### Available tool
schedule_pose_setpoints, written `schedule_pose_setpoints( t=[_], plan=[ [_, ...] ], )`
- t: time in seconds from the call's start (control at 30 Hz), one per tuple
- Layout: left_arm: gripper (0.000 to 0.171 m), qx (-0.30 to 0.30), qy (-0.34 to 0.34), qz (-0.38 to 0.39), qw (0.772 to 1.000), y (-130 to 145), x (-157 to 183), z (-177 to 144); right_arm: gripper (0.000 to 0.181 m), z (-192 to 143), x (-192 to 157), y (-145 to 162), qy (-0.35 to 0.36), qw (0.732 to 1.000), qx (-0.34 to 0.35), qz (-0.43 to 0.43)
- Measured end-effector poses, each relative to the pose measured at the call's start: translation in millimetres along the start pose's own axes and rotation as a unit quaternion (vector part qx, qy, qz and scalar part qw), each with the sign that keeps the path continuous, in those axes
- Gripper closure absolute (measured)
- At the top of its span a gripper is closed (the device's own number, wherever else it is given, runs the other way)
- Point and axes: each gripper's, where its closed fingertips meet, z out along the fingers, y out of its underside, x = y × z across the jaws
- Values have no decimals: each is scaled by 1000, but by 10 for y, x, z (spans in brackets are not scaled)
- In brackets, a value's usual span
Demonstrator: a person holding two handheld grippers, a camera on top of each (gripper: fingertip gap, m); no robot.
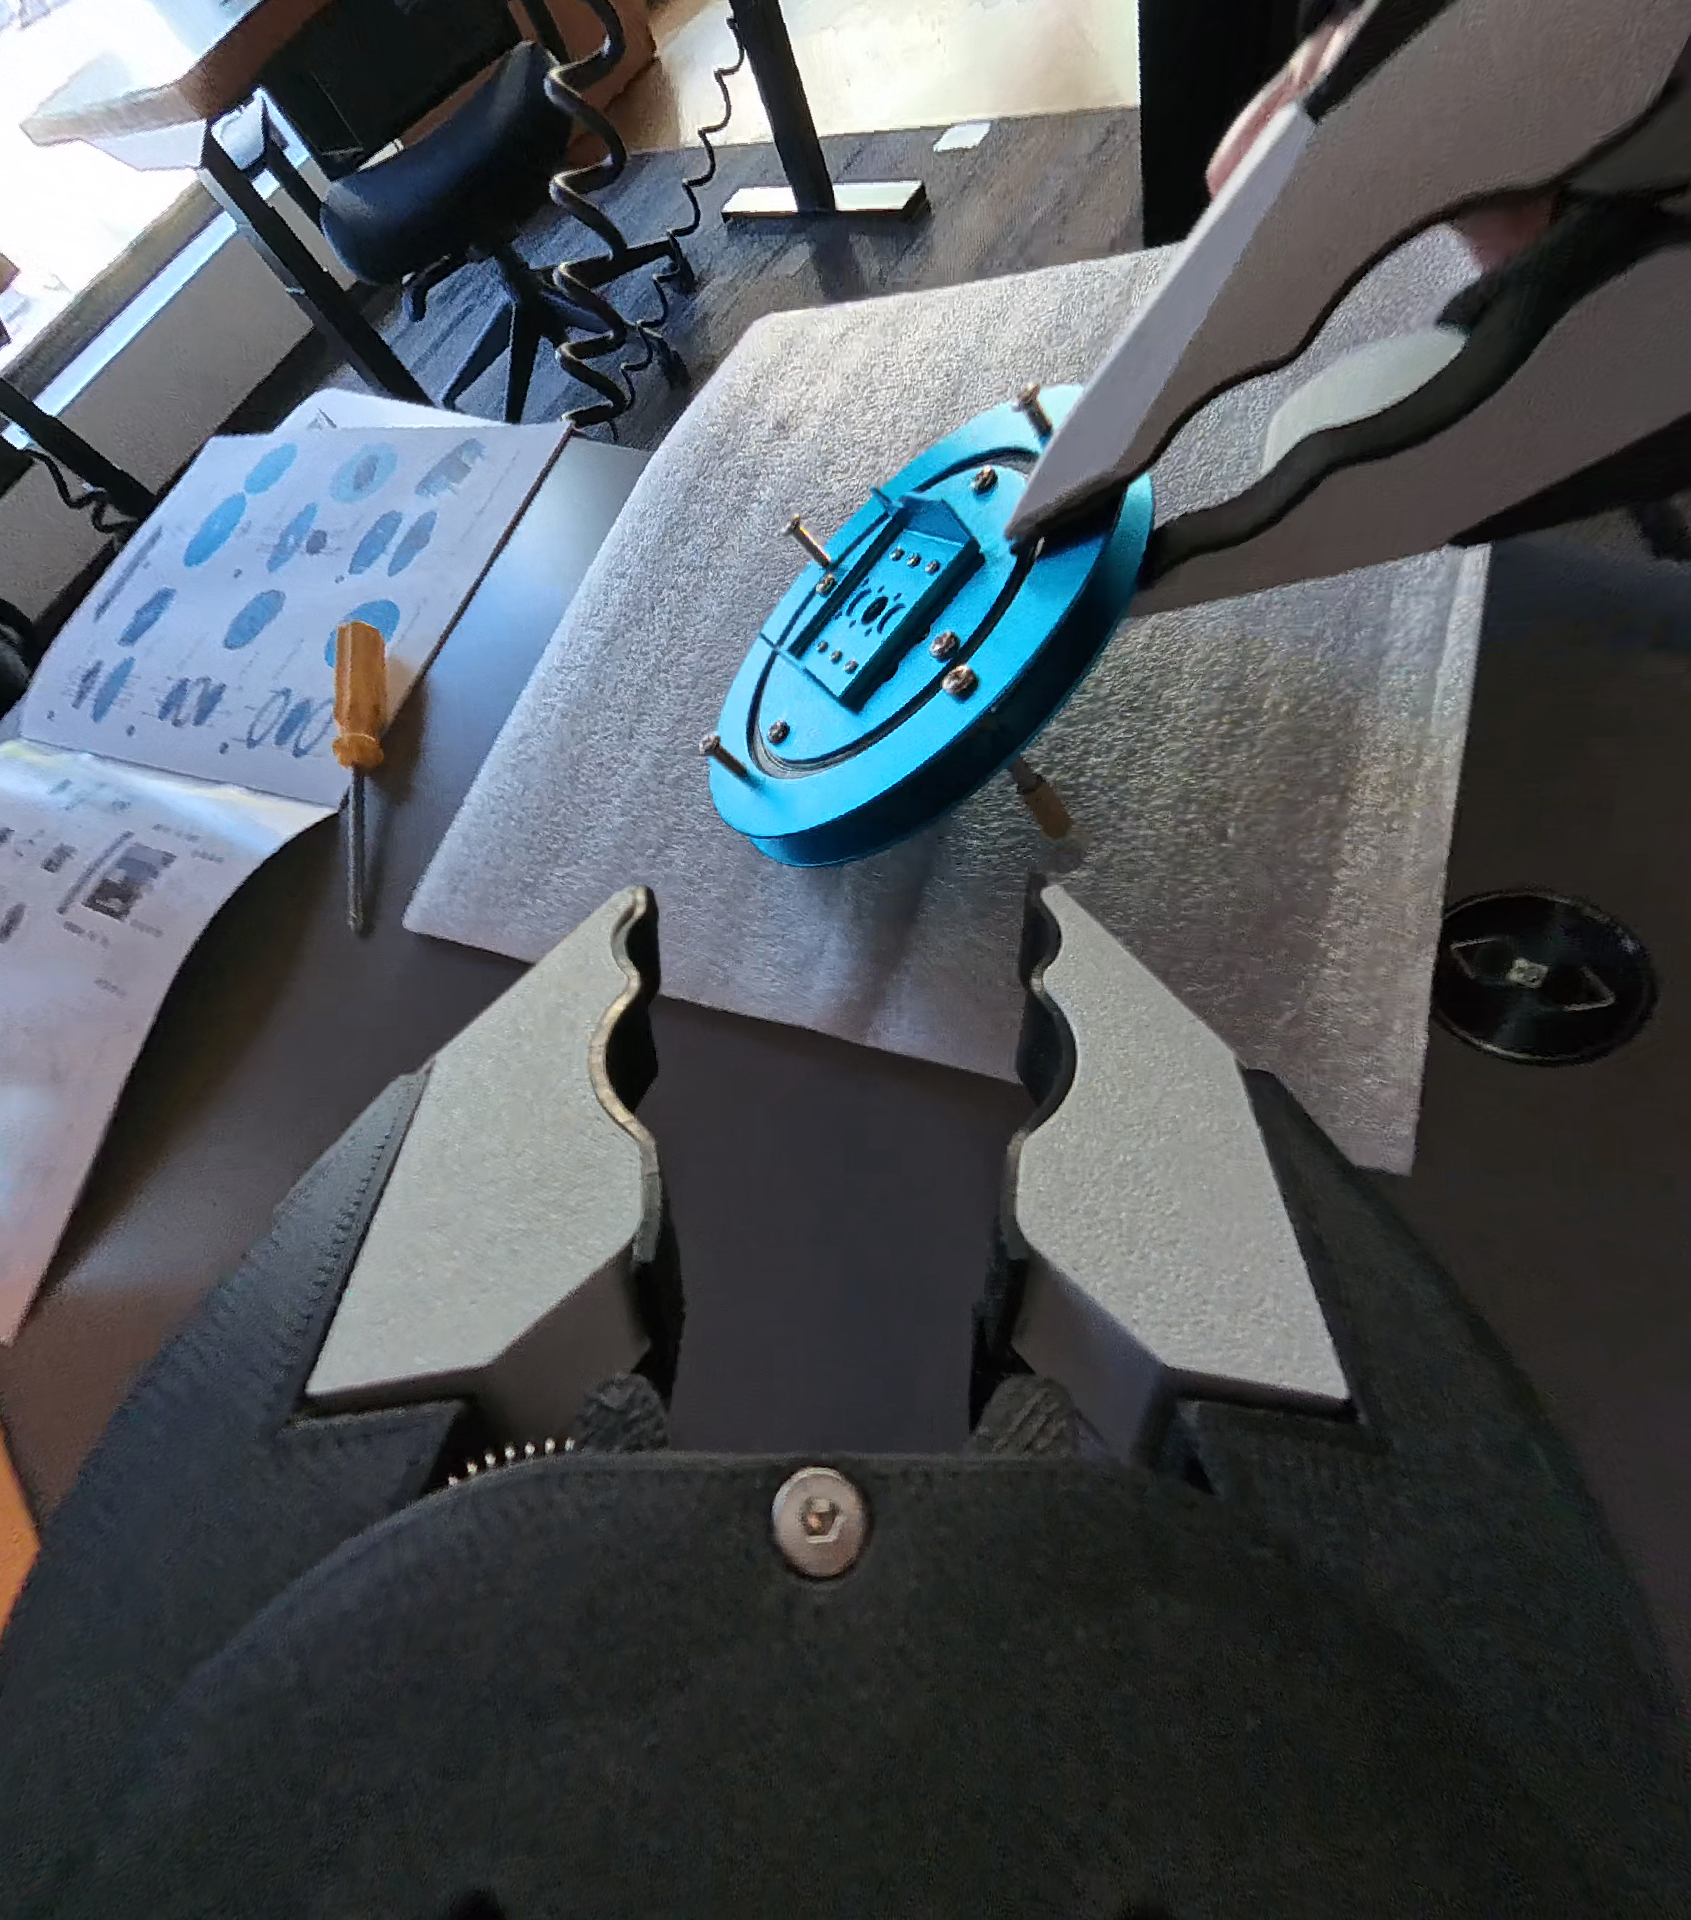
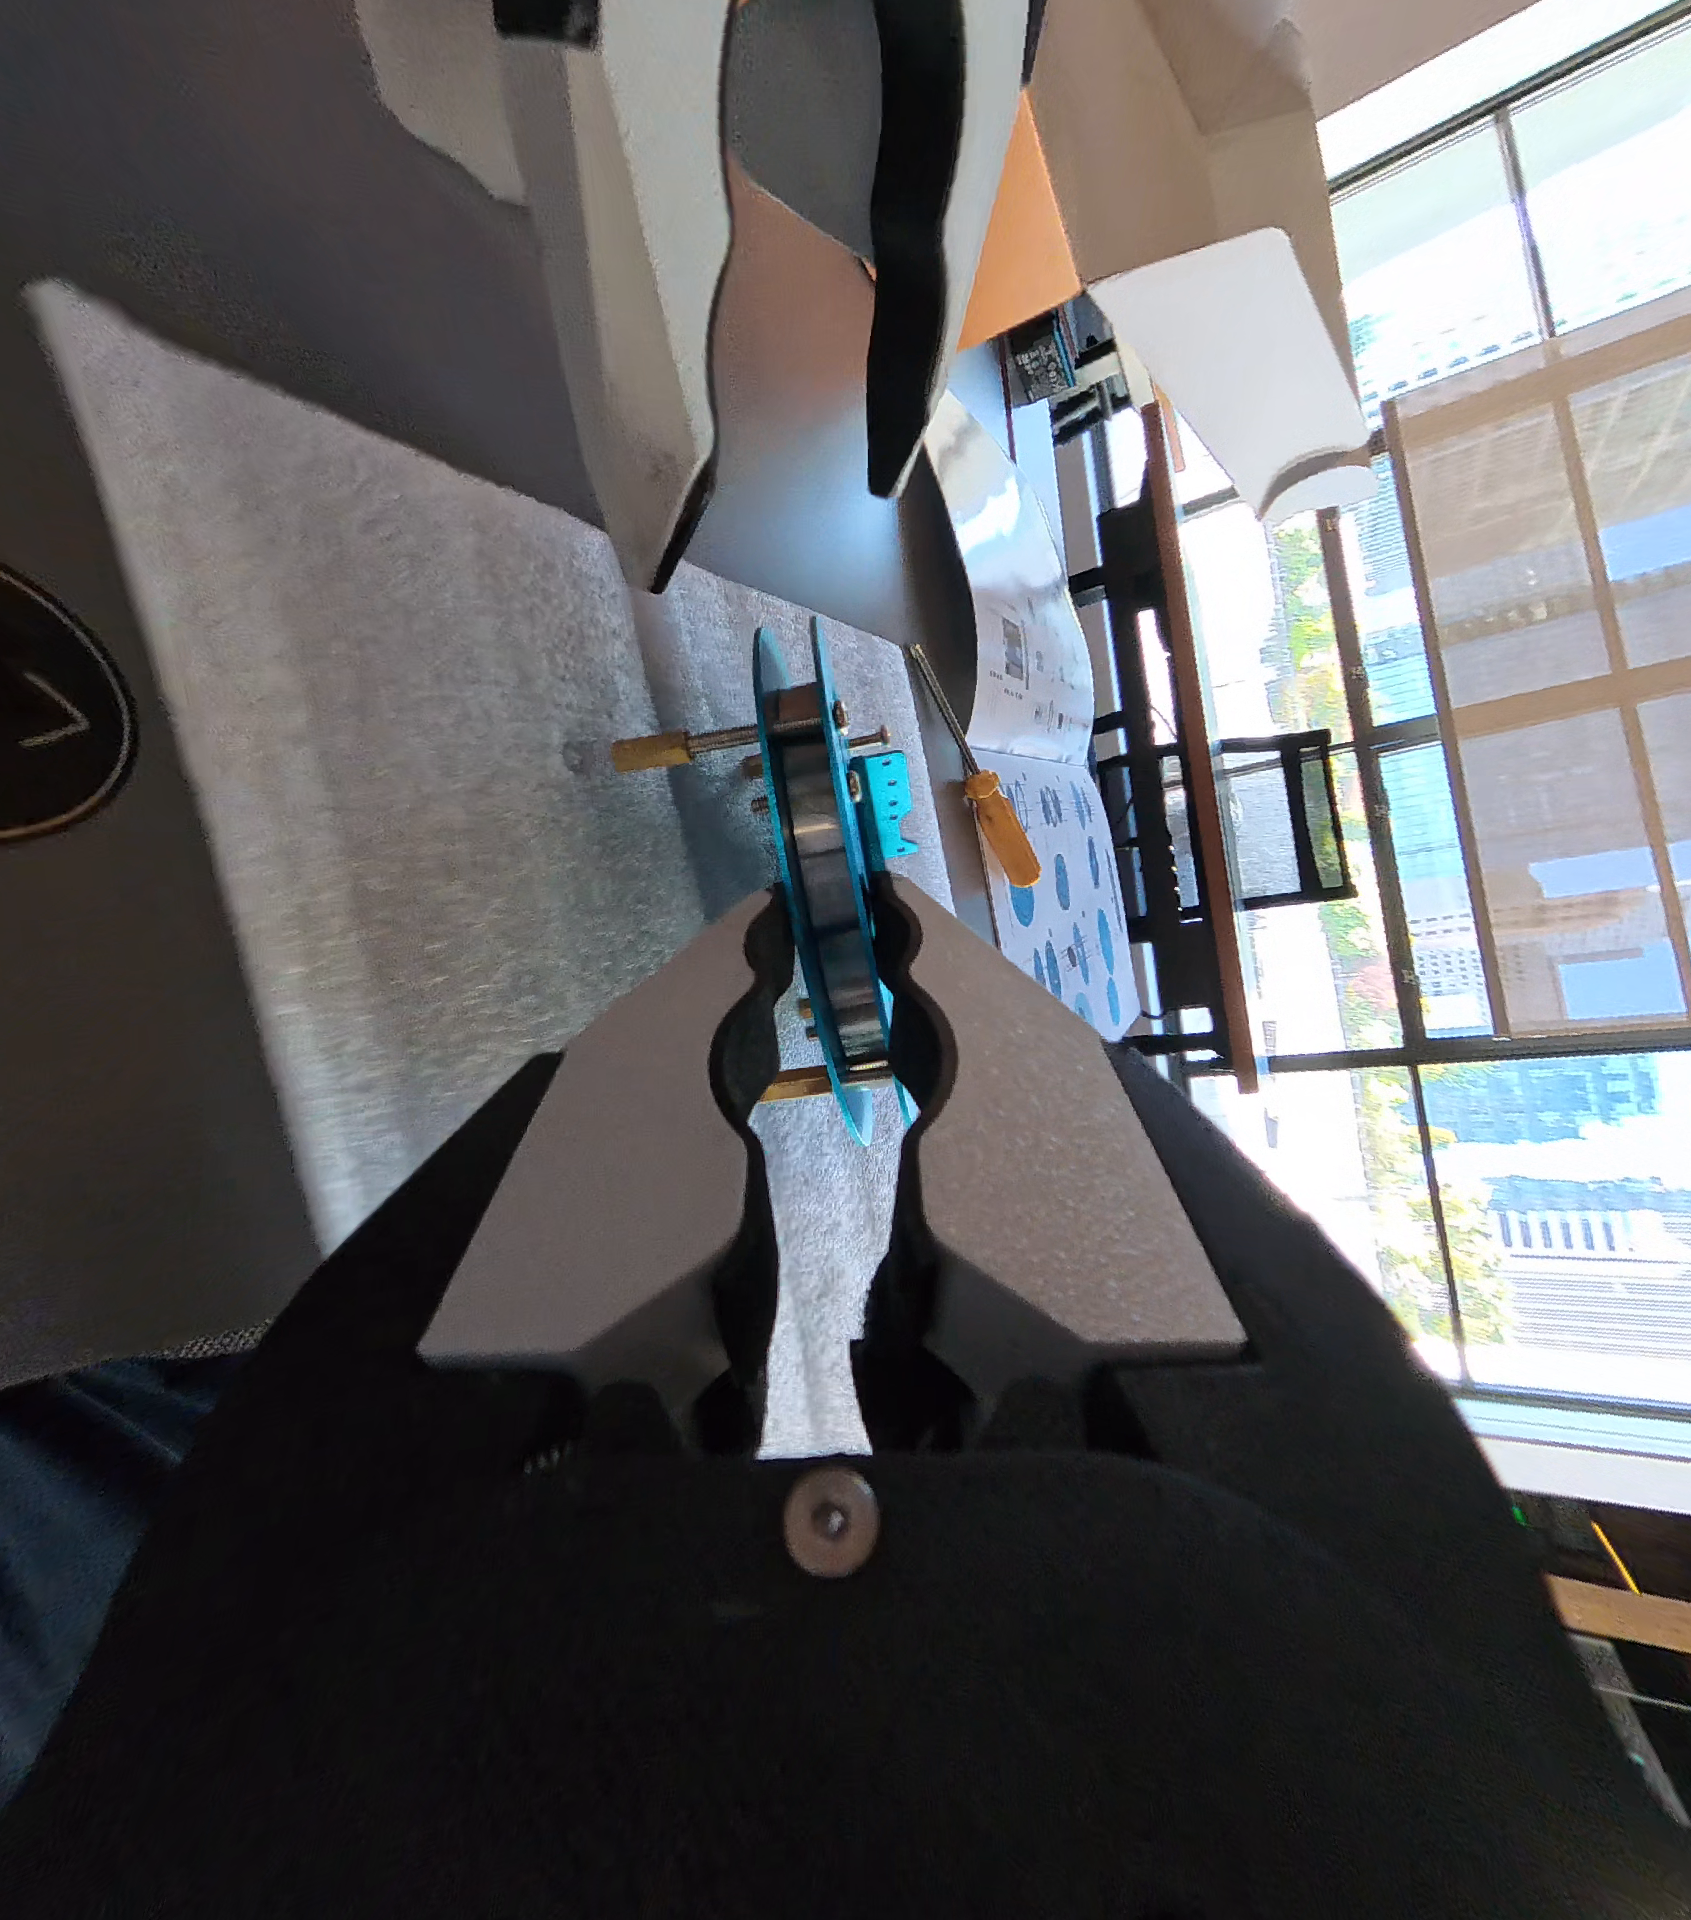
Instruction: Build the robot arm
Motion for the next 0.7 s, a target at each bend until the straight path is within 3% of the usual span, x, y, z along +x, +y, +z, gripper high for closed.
schedule_pose_setpoints(
  t=[0.27, 0.43, 0.5, 0.6, 0.7],
  plan=[
    [114, -15, -10, 107, 994, -20, -76, 189, 169, 1, 140, 7, -28, 997, 24, 66],
    [132, 8, -61, 194, 979, -210, -198, 269, 170, 9, 287, 45, -49, 992, 54, 102],
    [128, 17, -72, 214, 974, -301, -266, 298, 169, 21, 322, 51, -70, 989, 67, 112],
    [123, 28, -52, 239, 969, -401, -286, 367, 170, 35, 383, 67, -99, 983, 86, 127],
    [140, 27, -38, 292, 955, -421, -272, 478, 170, 42, 423, 76, -122, 978, 100, 134]
  ],
)
